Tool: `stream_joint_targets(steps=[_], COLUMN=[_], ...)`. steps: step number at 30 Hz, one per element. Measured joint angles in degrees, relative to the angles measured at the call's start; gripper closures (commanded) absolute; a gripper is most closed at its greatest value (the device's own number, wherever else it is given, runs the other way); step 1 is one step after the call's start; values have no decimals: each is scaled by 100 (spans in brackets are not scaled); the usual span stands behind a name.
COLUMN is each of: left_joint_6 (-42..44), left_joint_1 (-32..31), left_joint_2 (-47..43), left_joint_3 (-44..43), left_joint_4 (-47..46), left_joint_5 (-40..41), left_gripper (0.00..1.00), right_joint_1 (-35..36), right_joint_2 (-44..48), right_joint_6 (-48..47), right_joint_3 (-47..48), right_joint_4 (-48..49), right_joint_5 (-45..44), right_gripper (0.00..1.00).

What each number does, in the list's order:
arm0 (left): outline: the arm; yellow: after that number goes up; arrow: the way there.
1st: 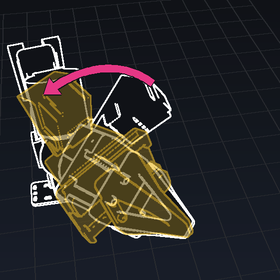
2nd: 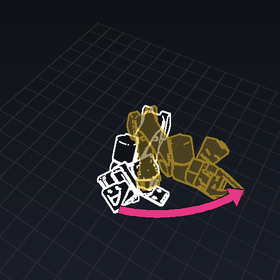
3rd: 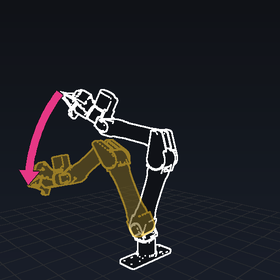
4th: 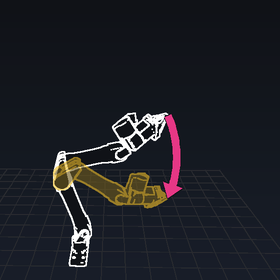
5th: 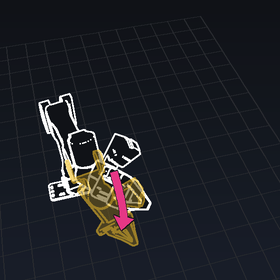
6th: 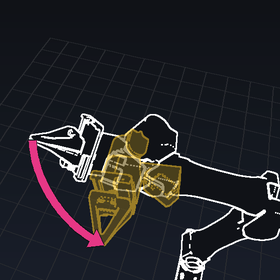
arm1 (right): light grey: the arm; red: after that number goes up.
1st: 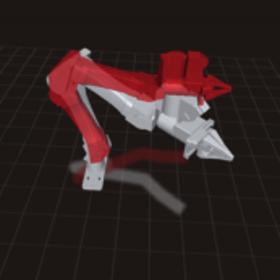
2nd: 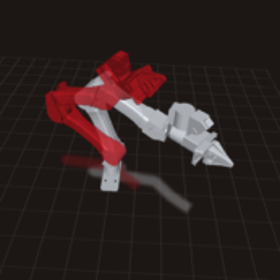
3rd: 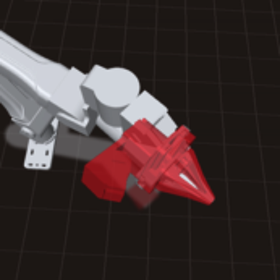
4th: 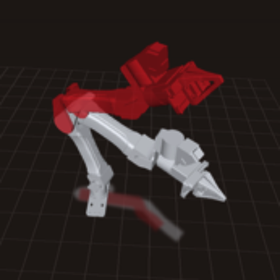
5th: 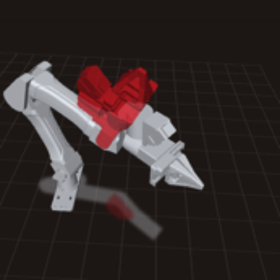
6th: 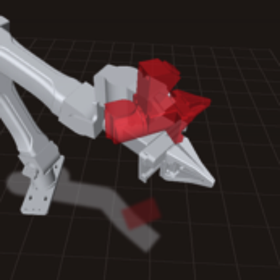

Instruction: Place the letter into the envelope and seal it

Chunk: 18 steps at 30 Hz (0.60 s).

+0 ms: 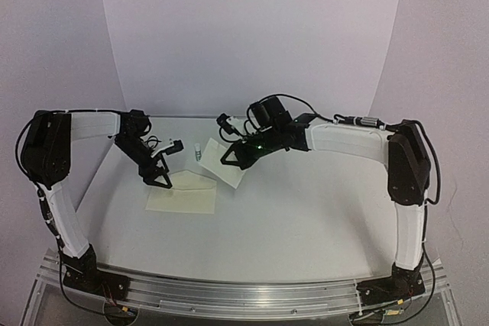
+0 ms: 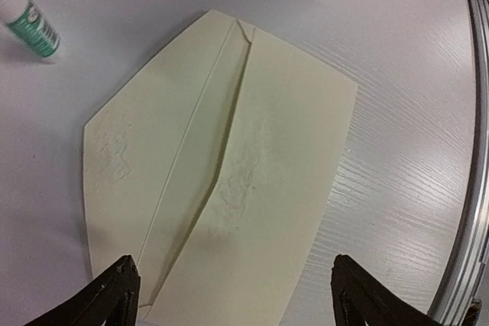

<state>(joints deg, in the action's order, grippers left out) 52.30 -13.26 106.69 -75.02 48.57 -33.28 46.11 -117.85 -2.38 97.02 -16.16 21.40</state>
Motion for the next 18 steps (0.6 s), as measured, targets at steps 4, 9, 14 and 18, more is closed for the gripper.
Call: stream_joint_targets(steps=[4, 9, 14, 18], left_joint_6=[654, 821, 1103, 1505], left_joint_1=[-194, -48, 40, -71], left_joint_2=[-6, -17, -197, -347], left_joint_3=[226, 644, 1317, 1797], left_joint_4=[-198, -758, -1289, -1669], left_joint_5=[72, 368, 733, 1046], left_gripper=[9, 9, 9, 15], right_joint_1=[-7, 22, 152, 233], right_joint_2=[-94, -418, -1126, -1569], right_joint_6=[161, 478, 751, 952], right_joint_3=[184, 522, 978, 1112], right_joint_4=[103, 676, 1323, 1631], right_joint_5=[-25, -148, -235, -325], right_gripper=[100, 100, 100, 100])
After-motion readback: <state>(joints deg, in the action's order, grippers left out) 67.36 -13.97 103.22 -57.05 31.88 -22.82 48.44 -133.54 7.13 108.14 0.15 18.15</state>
